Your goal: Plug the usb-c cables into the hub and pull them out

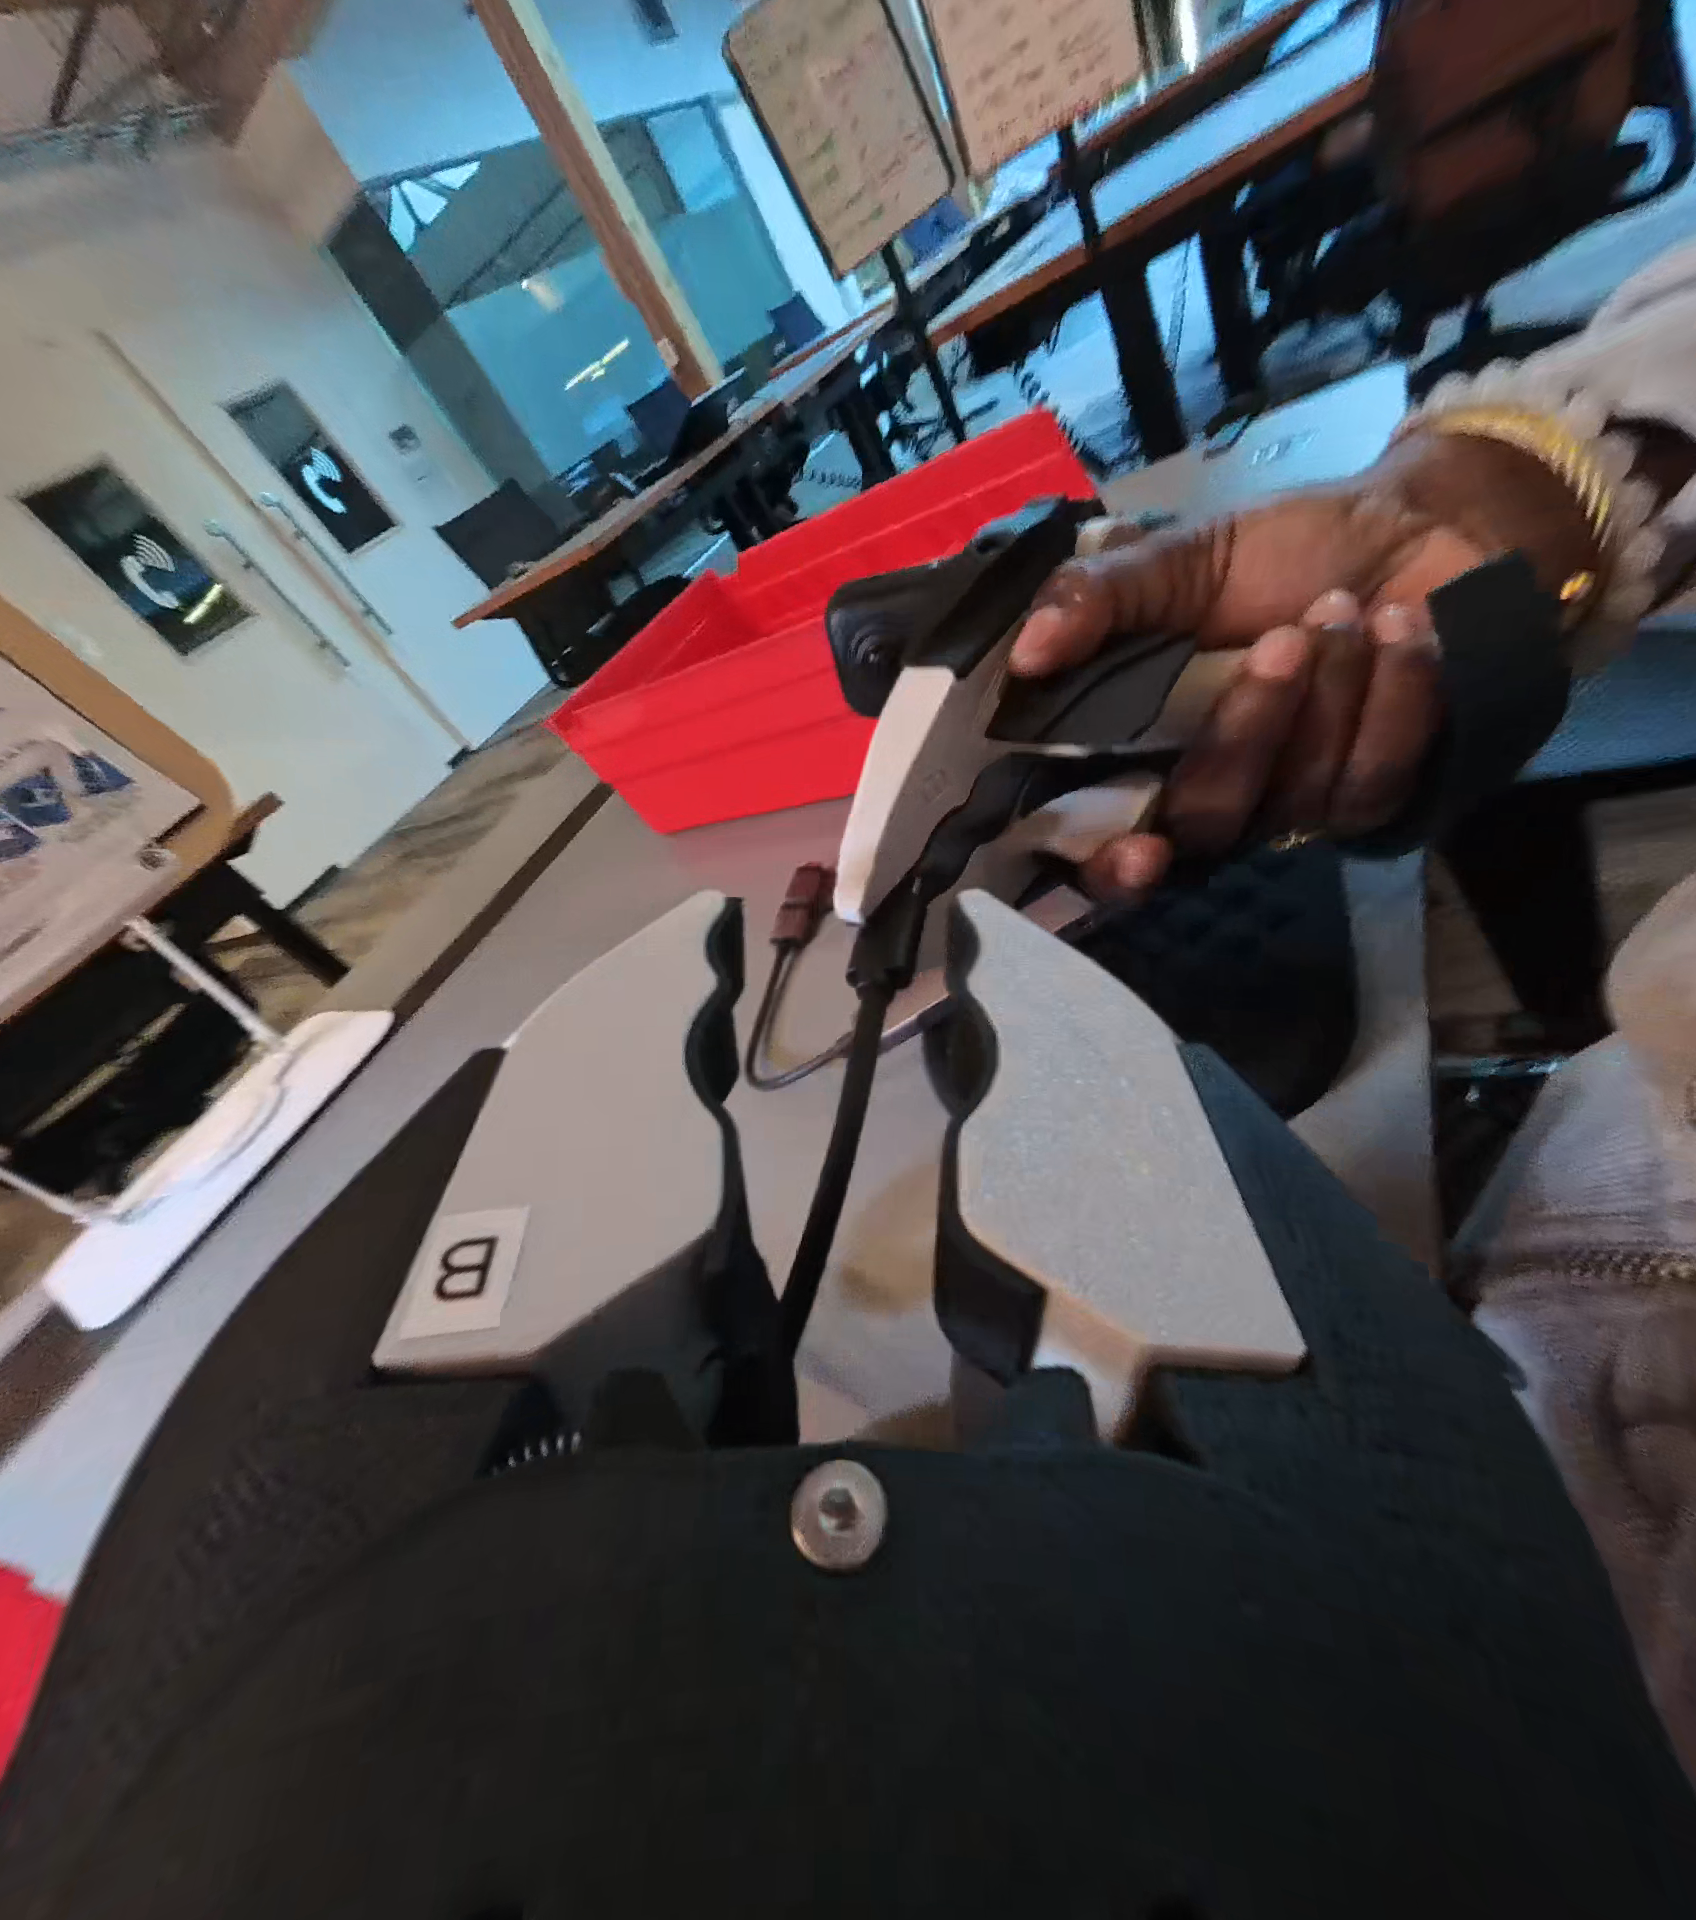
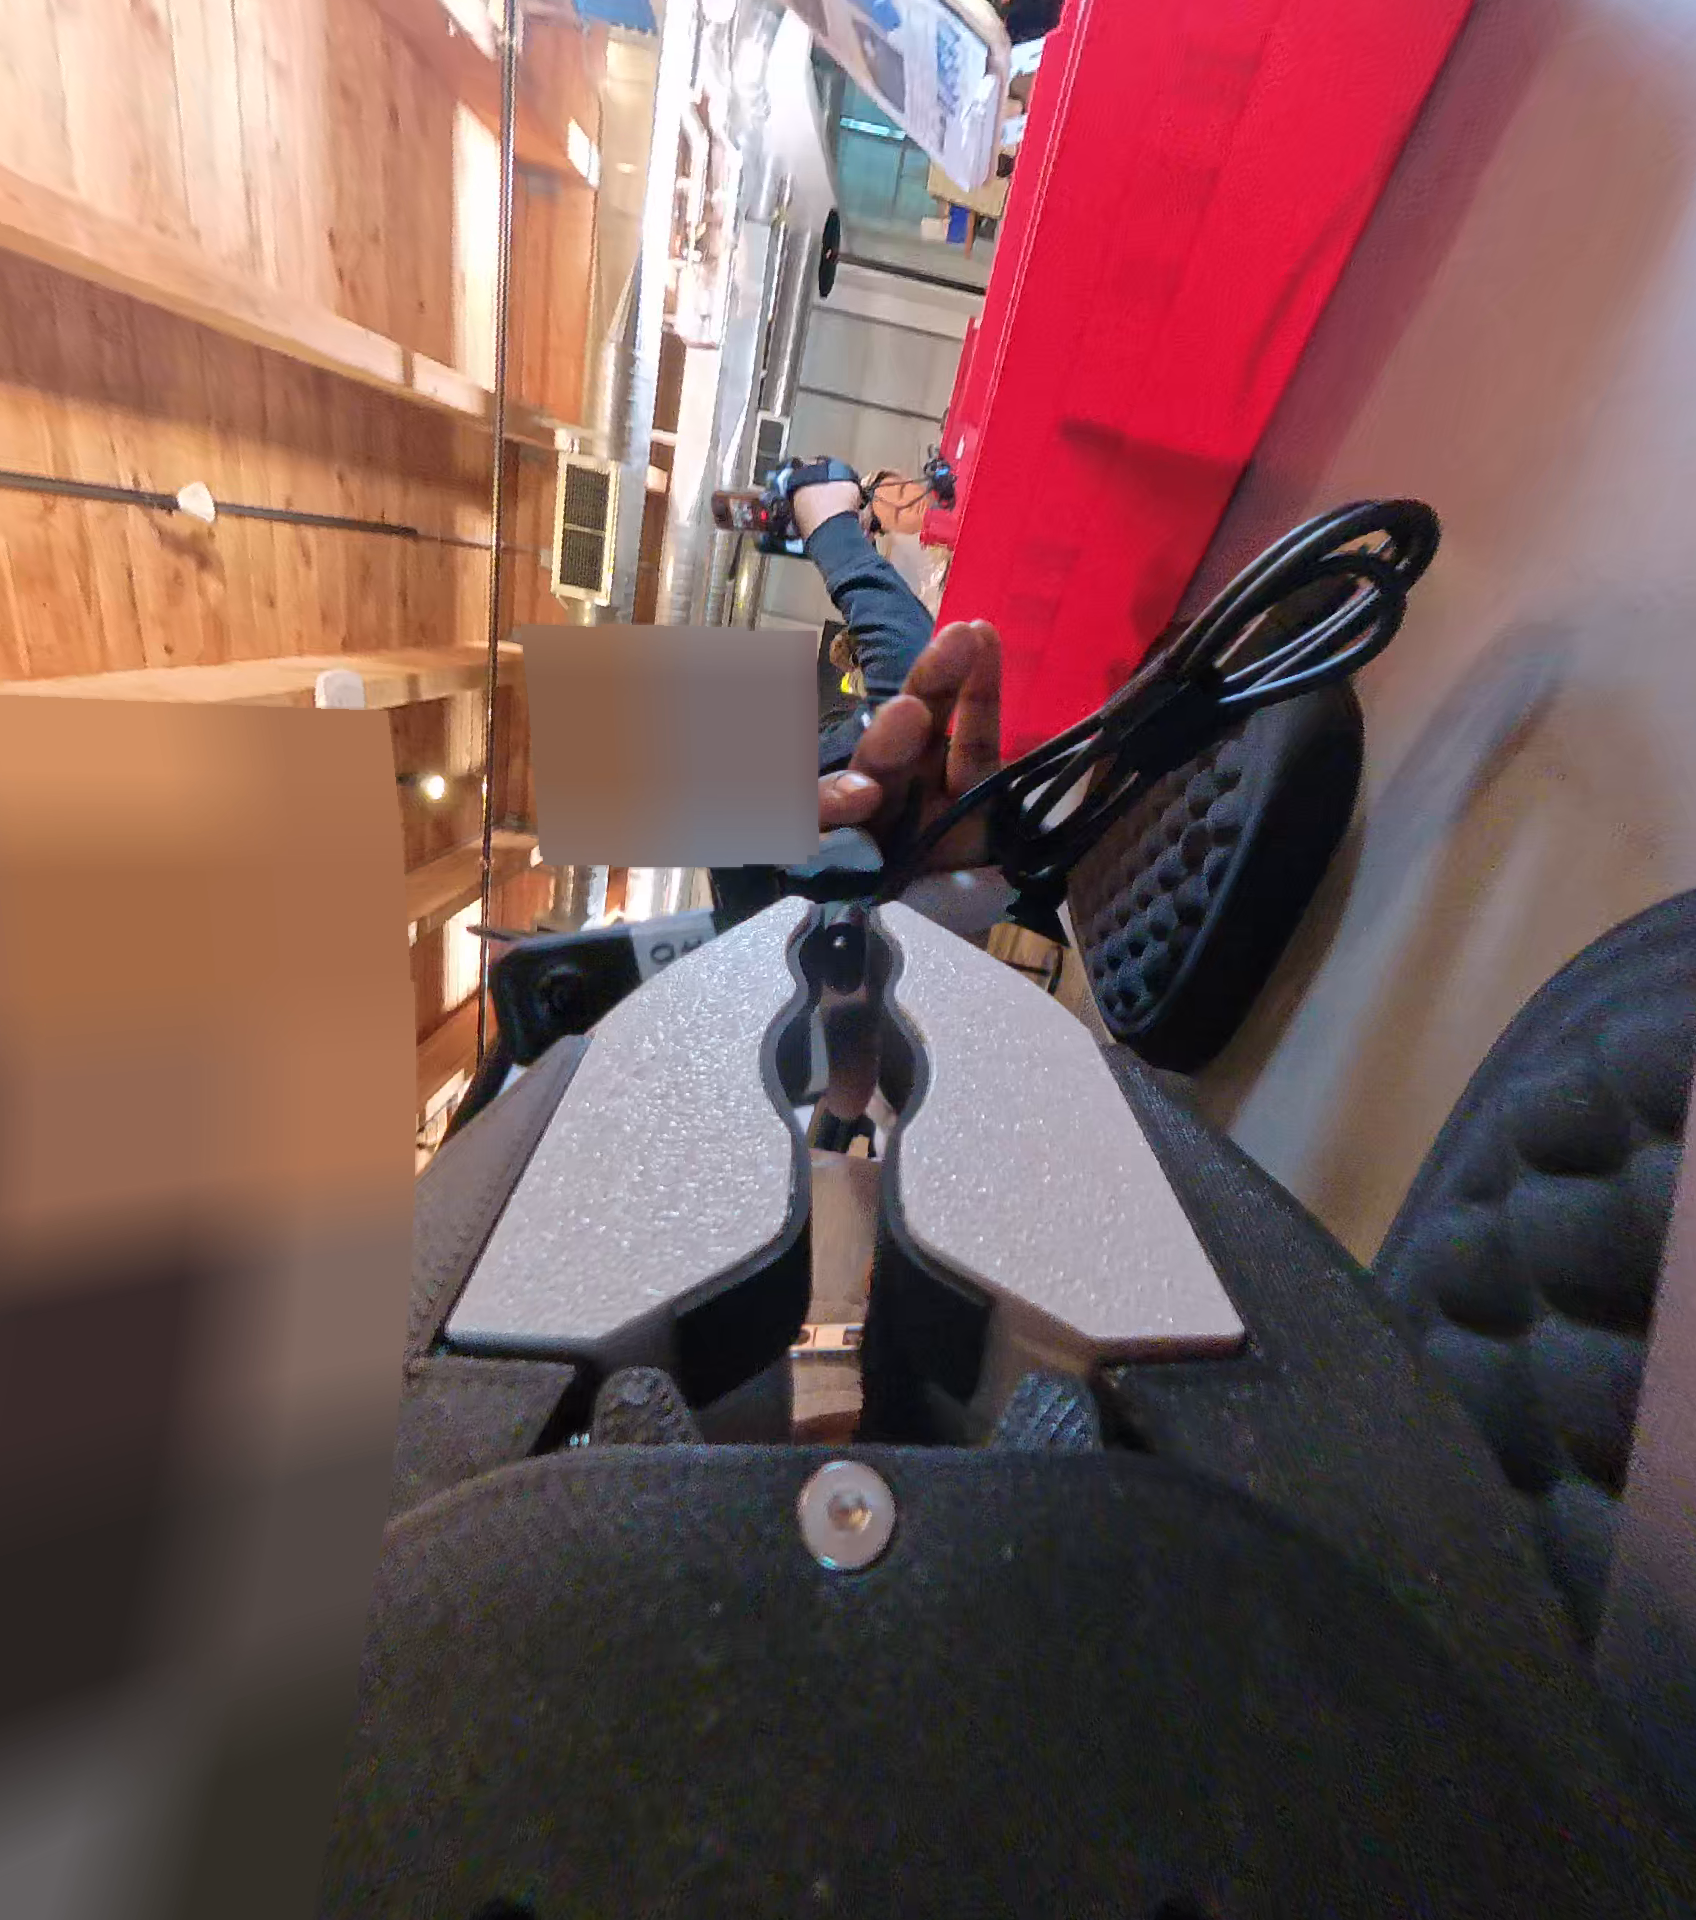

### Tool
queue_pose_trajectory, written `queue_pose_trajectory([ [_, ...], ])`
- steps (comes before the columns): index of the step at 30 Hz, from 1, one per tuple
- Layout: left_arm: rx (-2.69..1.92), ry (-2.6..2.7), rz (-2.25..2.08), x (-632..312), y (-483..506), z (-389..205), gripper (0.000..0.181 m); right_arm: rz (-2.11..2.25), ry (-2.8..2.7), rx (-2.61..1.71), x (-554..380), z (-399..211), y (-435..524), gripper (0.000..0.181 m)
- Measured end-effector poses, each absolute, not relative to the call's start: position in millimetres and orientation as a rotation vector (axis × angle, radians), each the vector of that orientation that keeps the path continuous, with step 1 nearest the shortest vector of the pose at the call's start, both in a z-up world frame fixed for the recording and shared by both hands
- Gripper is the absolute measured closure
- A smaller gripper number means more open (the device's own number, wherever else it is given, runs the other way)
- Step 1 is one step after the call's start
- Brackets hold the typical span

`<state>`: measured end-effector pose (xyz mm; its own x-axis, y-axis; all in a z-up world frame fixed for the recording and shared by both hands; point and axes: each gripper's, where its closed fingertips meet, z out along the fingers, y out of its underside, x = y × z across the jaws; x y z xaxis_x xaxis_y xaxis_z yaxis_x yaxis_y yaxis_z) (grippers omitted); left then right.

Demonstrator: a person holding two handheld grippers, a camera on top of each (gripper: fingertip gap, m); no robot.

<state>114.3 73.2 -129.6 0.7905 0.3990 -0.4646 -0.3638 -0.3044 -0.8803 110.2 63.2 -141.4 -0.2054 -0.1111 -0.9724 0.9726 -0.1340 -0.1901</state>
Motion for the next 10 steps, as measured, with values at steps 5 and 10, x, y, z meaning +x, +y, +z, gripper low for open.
queue_pose_trajectory([
  [5,-1.699,-0.052,0.537,122,71,-135,0.162,-1.513,1.256,1.020,119,-140,62,0.174],
  [10,-1.674,-0.005,0.552,131,72,-133,0.157,-1.542,1.260,1.009,117,-135,63,0.175],
])
